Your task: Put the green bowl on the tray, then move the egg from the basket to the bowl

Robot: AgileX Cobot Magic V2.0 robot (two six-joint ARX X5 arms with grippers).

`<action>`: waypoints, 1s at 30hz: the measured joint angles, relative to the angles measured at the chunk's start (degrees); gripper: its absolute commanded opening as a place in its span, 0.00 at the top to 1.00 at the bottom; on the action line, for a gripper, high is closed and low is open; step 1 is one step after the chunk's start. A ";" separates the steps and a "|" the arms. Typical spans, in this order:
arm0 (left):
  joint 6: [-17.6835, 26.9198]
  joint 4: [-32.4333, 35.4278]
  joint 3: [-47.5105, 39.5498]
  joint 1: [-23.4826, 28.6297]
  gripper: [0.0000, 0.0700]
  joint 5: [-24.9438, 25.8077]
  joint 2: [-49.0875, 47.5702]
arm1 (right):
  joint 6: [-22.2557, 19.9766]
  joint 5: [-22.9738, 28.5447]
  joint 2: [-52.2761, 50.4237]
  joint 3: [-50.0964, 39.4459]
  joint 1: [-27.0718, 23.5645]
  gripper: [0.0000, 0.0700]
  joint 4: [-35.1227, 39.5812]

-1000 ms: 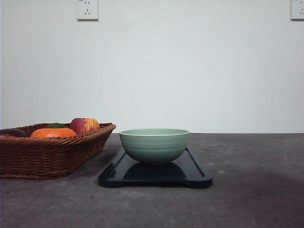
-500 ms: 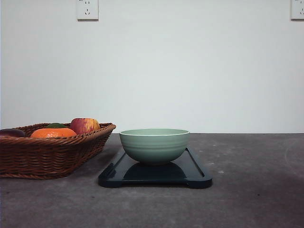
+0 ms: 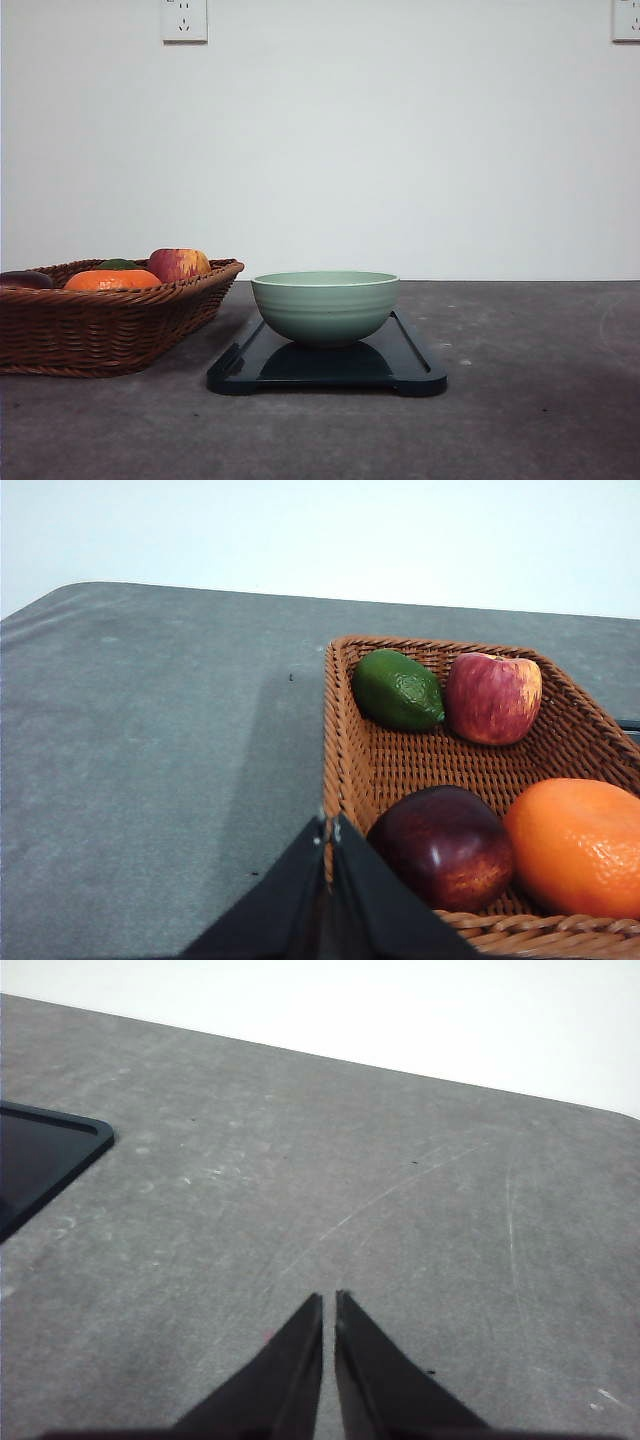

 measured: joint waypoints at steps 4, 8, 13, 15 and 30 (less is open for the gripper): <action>0.00 0.00 0.00 0.00 1.00 0.00 0.00 | 0.00 0.00 0.00 0.00 0.00 0.98 0.00; 0.00 0.00 0.00 0.00 1.00 0.00 0.00 | 0.00 0.00 0.00 0.00 0.00 0.98 0.00; 0.00 0.00 0.00 0.00 1.00 0.00 0.00 | 0.00 0.00 0.00 0.00 0.00 0.98 0.00; 0.00 0.00 0.00 0.00 1.00 0.00 0.00 | 0.00 0.00 0.00 0.00 0.00 0.98 0.00; 0.00 0.00 0.00 0.00 1.00 0.00 0.00 | 0.00 0.00 0.00 0.00 0.00 0.98 0.00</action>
